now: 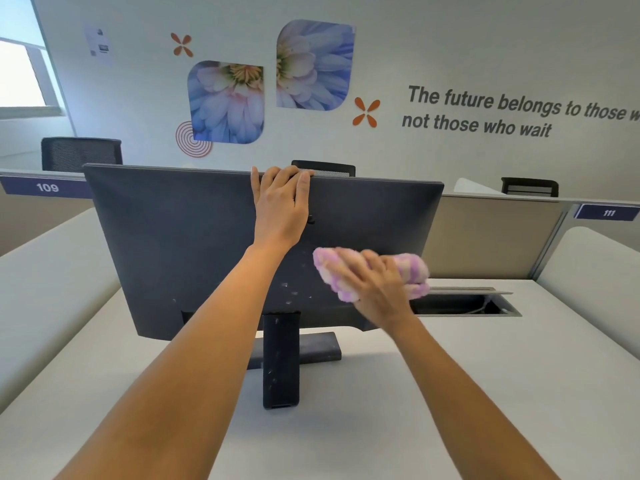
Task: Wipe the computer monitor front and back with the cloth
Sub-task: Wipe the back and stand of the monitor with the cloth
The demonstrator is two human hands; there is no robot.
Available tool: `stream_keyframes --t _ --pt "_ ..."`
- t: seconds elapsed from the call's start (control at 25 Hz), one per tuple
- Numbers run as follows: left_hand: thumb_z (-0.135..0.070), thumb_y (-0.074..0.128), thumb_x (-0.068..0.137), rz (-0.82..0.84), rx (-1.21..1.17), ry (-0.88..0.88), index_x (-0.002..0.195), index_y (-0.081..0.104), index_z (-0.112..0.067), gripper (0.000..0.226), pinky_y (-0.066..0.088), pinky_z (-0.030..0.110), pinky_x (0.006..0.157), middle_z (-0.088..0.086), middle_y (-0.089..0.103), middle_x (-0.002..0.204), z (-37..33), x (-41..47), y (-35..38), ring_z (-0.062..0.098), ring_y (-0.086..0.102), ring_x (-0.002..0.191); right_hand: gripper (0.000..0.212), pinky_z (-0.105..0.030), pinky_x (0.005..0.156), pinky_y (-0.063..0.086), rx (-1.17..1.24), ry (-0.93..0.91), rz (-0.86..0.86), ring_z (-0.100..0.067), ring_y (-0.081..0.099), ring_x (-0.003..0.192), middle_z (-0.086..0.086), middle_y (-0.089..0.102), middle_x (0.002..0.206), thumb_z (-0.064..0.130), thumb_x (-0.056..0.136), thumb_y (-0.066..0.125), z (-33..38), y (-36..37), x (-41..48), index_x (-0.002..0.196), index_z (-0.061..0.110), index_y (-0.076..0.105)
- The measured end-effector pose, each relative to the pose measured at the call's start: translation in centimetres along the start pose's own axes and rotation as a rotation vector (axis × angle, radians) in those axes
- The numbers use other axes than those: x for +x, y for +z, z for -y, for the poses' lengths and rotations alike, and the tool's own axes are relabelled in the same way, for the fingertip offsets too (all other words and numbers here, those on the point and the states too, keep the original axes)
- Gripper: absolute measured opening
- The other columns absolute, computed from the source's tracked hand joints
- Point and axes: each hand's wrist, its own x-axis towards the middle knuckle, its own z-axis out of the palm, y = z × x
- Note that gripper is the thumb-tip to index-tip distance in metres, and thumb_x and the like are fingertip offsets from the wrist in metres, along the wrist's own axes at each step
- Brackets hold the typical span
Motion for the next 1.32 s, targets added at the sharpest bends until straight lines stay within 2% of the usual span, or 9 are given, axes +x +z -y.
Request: stream_keyframes --t 0.2,0.4,0.48,0.6,0.68,0.92,1.08,1.16,1.32 --pt "-0.029 0.022 0.100 0.025 0.007 0.021 0.122 0.059 -0.020 0.044 -0.008 0.036 0.116 -0.005 0.057 0.120 -0.1 -0.3 -0.2 0.013 0.041 0.120 0.077 -0.037 0.063 0.047 0.111 0.570 -0.057 -0.029 0.057 0.089 -0.001 0.059 0.125 0.015 0.065 0.071 -3.7 -3.8 8.3 0.136 0.027 0.045" --pt "-0.022 0.020 0.102 0.073 -0.067 0.014 0.124 0.057 -0.016 0.043 -0.007 0.036 0.116 -0.003 0.056 0.122 0.2 -0.2 -0.8 0.013 0.040 0.122 0.078 -0.037 0.065 0.046 -0.003 0.290 -0.038 -0.028 0.051 0.097 -0.001 0.050 0.123 0.017 0.064 0.066 1.8 -1.7 7.4 0.136 0.028 0.038" --pt "-0.022 0.019 0.103 0.090 -0.082 0.007 0.124 0.057 -0.017 0.044 -0.009 0.034 0.116 -0.002 0.056 0.122 0.1 -0.1 -1.1 0.013 0.039 0.123 0.073 -0.037 0.067 0.046 -0.040 0.033 0.002 -0.026 0.051 0.101 -0.001 0.042 0.126 0.013 0.066 0.061 3.4 -0.5 4.1 0.134 0.029 0.040" --pt "-0.024 0.019 0.103 0.115 -0.079 0.008 0.127 0.055 -0.017 0.044 -0.009 0.033 0.116 -0.003 0.054 0.124 0.0 -0.3 -1.4 0.012 0.038 0.126 0.062 -0.038 0.070 0.049 -0.063 -0.384 0.180 -0.026 0.056 0.095 -0.002 0.049 0.123 0.014 0.070 0.067 3.7 -0.4 -0.1 0.127 0.028 0.048" --pt "-0.024 0.019 0.103 0.130 -0.061 0.024 0.128 0.053 -0.017 0.043 -0.008 0.034 0.117 -0.003 0.053 0.126 0.1 -0.5 -1.6 0.011 0.037 0.128 0.064 -0.038 0.068 0.048 -0.032 -0.365 0.200 -0.026 0.057 0.090 -0.002 0.056 0.116 0.012 0.066 0.072 3.0 -1.0 0.3 0.124 0.028 0.049" --pt "-0.024 0.019 0.103 0.162 -0.033 0.037 0.131 0.050 -0.018 0.042 -0.004 0.032 0.117 -0.006 0.050 0.135 0.7 -0.5 -2.7 0.008 0.033 0.133 0.079 -0.037 0.059 0.043 -0.005 0.361 -0.029 -0.029 0.053 0.085 -0.005 0.058 0.115 0.009 0.060 0.071 0.1 -3.6 10.4 0.132 0.025 0.042" --pt "-0.028 0.019 0.103 0.154 -0.013 0.007 0.138 0.044 -0.019 0.043 -0.006 0.030 0.117 -0.005 0.044 0.143 1.9 -0.7 -3.8 0.008 0.027 0.138 0.077 -0.037 0.064 0.043 -0.035 0.225 -0.028 -0.026 0.046 0.095 -0.001 0.056 0.119 0.020 0.066 0.070 3.8 -2.1 10.0 0.136 0.028 0.037" --pt "-0.031 0.019 0.103 0.153 0.011 0.015 0.142 0.039 -0.018 0.046 -0.006 0.030 0.117 -0.004 0.037 0.149 3.1 -1.2 -4.4 0.010 0.021 0.142 0.074 -0.037 0.068 0.043 0.004 0.115 -0.043 -0.025 0.048 0.101 -0.001 0.050 0.122 0.016 0.067 0.063 6.5 -0.6 7.3 0.136 0.030 0.041" --pt "-0.032 0.022 0.101 0.088 0.017 0.070 0.144 0.035 -0.018 0.047 -0.003 0.028 0.118 -0.002 0.029 0.153 5.4 -3.0 -5.8 0.011 0.015 0.144 0.068 -0.040 0.070 0.048 0.007 -0.323 0.217 -0.026 0.054 0.094 -0.002 0.051 0.118 0.015 0.063 0.074 9.4 -0.1 2.1 0.125 0.029 0.049"
